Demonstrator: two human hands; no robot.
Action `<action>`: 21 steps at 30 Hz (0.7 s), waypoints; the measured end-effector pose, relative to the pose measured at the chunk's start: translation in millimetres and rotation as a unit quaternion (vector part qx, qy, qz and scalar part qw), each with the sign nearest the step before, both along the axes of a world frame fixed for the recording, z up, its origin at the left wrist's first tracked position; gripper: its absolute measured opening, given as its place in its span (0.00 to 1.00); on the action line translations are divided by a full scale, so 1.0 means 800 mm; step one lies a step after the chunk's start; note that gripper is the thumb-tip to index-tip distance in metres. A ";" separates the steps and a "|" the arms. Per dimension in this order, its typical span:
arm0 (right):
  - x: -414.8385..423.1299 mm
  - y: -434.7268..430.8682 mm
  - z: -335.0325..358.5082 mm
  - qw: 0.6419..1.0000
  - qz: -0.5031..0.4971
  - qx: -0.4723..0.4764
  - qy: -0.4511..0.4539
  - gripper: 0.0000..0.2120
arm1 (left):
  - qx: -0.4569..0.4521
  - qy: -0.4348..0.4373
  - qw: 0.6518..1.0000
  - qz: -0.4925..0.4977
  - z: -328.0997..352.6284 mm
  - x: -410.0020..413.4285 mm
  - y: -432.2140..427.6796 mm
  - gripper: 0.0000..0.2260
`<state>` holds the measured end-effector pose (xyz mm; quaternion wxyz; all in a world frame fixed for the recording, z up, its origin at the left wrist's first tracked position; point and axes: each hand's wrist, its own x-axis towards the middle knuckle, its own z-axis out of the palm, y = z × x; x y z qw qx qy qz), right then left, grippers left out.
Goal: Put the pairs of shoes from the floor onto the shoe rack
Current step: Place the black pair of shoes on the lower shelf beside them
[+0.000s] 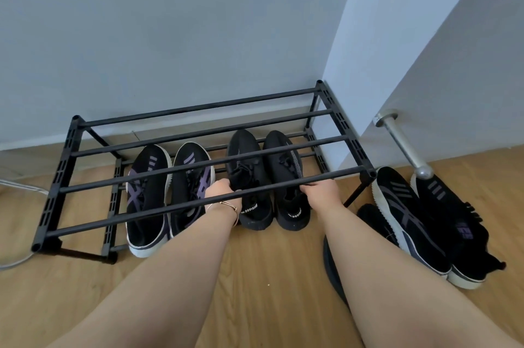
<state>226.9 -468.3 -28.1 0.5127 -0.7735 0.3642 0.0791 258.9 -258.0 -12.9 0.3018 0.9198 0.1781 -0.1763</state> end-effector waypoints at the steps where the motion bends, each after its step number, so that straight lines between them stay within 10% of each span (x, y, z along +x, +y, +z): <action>1: 0.001 0.001 -0.002 1.000 -0.002 -0.005 0.004 0.09 | -0.015 0.007 1.000 0.008 -0.002 -0.001 0.001 0.07; 10: 0.006 0.002 -0.014 0.999 -0.049 0.006 -0.008 0.06 | -0.247 -0.017 0.965 0.087 -0.005 -0.022 0.006 0.14; 21: 0.011 -0.002 -0.002 1.000 -0.005 -0.025 0.018 0.07 | -0.149 0.028 0.988 0.020 0.010 -0.030 0.001 0.22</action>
